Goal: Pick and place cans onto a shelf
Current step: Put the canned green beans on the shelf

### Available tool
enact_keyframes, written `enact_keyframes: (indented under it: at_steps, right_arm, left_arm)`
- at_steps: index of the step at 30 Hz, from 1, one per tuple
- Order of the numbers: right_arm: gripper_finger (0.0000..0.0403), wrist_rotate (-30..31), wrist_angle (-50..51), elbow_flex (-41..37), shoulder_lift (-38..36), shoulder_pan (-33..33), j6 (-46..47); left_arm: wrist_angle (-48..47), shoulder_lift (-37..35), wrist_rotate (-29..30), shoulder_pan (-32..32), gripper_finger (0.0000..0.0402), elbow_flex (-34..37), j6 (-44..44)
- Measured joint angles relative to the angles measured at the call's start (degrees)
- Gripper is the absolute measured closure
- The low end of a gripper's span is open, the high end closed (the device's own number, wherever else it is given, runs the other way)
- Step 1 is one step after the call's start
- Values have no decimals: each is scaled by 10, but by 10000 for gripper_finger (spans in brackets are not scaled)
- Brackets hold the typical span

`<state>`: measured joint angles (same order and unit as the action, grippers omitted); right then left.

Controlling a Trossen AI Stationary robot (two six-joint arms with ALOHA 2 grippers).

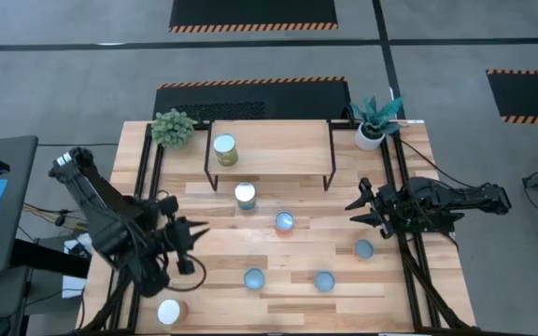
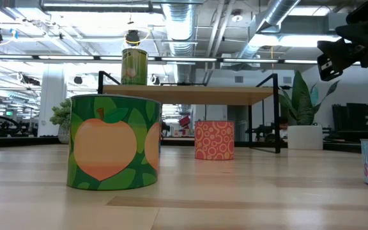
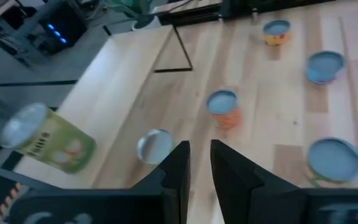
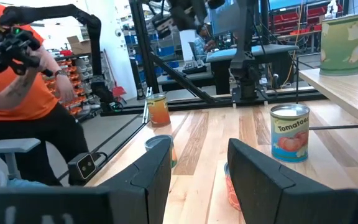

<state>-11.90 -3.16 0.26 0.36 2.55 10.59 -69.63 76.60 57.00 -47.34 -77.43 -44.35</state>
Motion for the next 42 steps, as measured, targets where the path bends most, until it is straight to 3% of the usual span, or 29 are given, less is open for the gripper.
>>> enact_keyframes:
  at_steps: [4,10,17,33,42]
  right_arm:
    - [221,0,0,0,0,0,0]
    - [221,0,0,0,0,0,17]
    - [221,0,1,0,0,0,30]
    - [221,0,2,0,0,0,30]
    - [221,0,3,0,0,0,30]
  left_arm:
    - [0,-23,-18,35,349,0,31]
    - [-18,-27,-253,75,349,0,-10]
    - [-57,16,-370,58,343,0,-110]
    - [-26,112,-445,-80,245,0,-367]
    - [-4,154,-500,-127,237,1,-449]
